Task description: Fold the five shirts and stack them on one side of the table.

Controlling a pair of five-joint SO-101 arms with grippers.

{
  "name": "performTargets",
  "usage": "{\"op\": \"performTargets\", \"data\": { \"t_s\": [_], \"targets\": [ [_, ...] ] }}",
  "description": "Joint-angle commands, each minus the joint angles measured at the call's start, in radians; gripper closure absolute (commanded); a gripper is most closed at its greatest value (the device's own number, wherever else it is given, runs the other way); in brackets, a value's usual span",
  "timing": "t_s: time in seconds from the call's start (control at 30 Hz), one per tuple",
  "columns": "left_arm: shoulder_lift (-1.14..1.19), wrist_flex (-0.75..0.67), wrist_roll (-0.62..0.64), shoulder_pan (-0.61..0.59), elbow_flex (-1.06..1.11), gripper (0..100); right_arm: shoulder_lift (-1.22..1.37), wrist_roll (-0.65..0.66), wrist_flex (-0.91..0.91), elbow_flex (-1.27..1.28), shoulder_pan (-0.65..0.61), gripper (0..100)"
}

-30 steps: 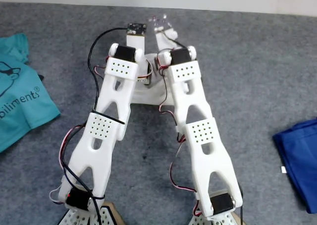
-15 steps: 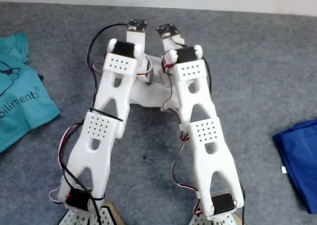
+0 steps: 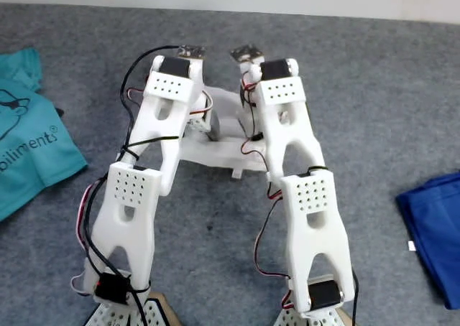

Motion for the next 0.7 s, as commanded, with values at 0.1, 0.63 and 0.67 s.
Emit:
{"op": "performTargets", "data": {
  "t_s": [0.1,0.63,0.67],
  "targets": [
    [-0.067,-0.041,-0.012,-0.035,0.002,72,-0.068,0.012,0.007,-0.076,0.056,99.2],
    [-0.064,-0.054,-0.014,-0.035,-0.071,72,0.054,0.012,-0.255,-0.156,0.004,99.2],
    [-0.064,-0.048,-0.014,-0.033,-0.073,72,0.081,0.012,-0.278,-0.159,0.004,99.2]
  ]
}}
